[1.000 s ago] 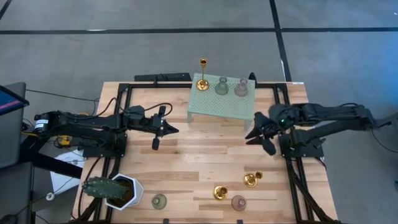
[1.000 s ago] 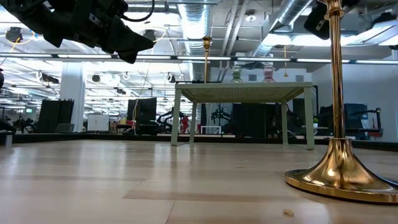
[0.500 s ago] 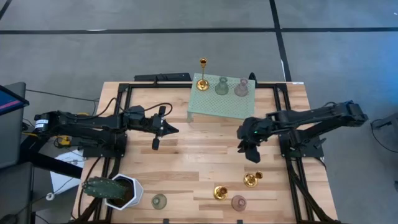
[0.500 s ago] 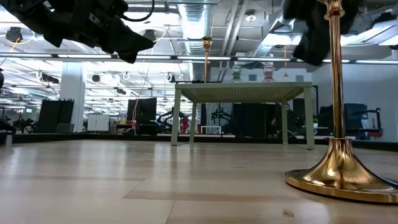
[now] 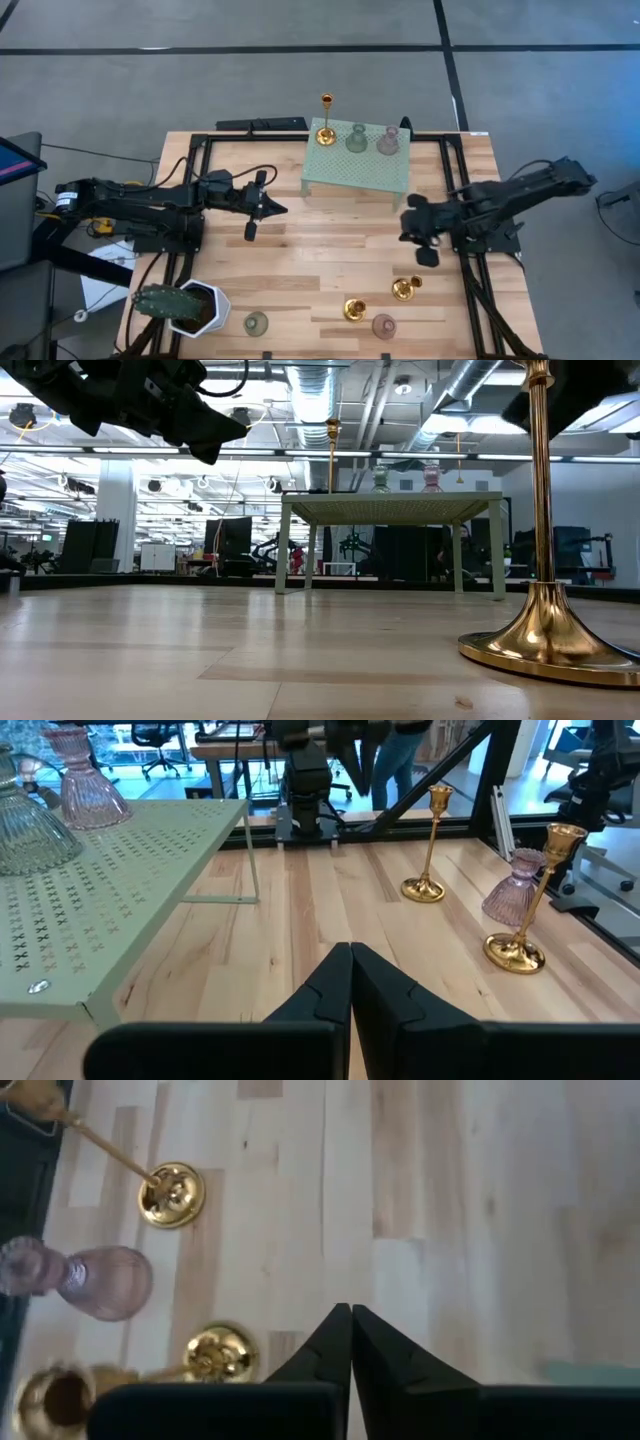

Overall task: Pick & Place candle stick holders
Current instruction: Put the right golden candle holder on the shelf aligned with the other golden candle holder

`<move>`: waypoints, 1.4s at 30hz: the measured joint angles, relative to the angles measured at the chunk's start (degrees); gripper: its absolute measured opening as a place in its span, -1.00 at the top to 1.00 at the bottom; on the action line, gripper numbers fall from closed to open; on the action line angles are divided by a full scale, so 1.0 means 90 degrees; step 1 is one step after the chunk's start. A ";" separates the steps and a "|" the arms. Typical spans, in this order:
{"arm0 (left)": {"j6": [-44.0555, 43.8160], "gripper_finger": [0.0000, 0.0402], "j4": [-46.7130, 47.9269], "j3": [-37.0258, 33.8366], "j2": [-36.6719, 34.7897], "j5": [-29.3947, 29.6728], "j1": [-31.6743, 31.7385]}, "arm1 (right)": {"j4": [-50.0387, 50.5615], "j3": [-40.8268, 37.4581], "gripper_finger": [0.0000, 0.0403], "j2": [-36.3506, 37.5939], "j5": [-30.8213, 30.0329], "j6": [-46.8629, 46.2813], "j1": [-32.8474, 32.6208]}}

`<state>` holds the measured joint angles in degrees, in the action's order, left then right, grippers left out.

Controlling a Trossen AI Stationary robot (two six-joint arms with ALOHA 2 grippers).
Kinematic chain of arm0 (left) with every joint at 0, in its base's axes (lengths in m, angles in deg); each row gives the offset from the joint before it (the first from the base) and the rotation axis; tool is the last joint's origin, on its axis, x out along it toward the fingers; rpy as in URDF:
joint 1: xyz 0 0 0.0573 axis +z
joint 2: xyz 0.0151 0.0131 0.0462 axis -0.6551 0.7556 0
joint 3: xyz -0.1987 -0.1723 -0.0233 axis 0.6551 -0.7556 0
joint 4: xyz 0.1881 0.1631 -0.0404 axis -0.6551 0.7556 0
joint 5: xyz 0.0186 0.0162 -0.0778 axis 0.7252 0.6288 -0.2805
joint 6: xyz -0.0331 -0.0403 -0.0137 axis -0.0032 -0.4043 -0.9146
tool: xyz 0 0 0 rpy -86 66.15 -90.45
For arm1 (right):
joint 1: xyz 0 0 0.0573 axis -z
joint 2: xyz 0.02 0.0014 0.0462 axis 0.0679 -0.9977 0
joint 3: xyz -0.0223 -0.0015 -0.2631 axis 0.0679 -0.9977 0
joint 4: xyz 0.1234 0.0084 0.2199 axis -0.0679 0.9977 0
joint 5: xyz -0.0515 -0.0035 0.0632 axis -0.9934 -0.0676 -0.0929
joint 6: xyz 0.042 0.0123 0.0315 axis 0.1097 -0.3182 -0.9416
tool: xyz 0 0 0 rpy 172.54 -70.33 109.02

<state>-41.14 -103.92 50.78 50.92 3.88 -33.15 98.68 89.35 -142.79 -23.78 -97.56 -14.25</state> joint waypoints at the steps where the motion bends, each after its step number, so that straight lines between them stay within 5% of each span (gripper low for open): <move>1: 0.0000 0.96 0.0001 0.0000 0.0000 0.0000 0.0000 | 0.0040 -0.0042 0.99 0.0184 -0.0237 -0.0005 -0.0179; 17: 0.0017 0.96 -0.0024 0.0000 0.0000 0.0000 0.0000 | -0.0171 -0.2490 1.00 0.3012 -0.1800 -0.2763 -0.2740; 30: 0.0022 0.96 -0.0037 0.0000 0.0000 0.0000 0.0000 | -0.1482 -0.3333 1.00 0.3111 -0.1800 -0.2886 -0.4140; 42: 0.0027 0.96 -0.0042 0.0000 0.0000 0.0002 0.0000 | -0.1805 -0.3755 0.99 0.3111 -0.2073 -0.2698 -0.4008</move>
<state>-40.90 -104.30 50.78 50.92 3.90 -33.15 82.44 55.56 -114.79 -42.44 -121.84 -50.32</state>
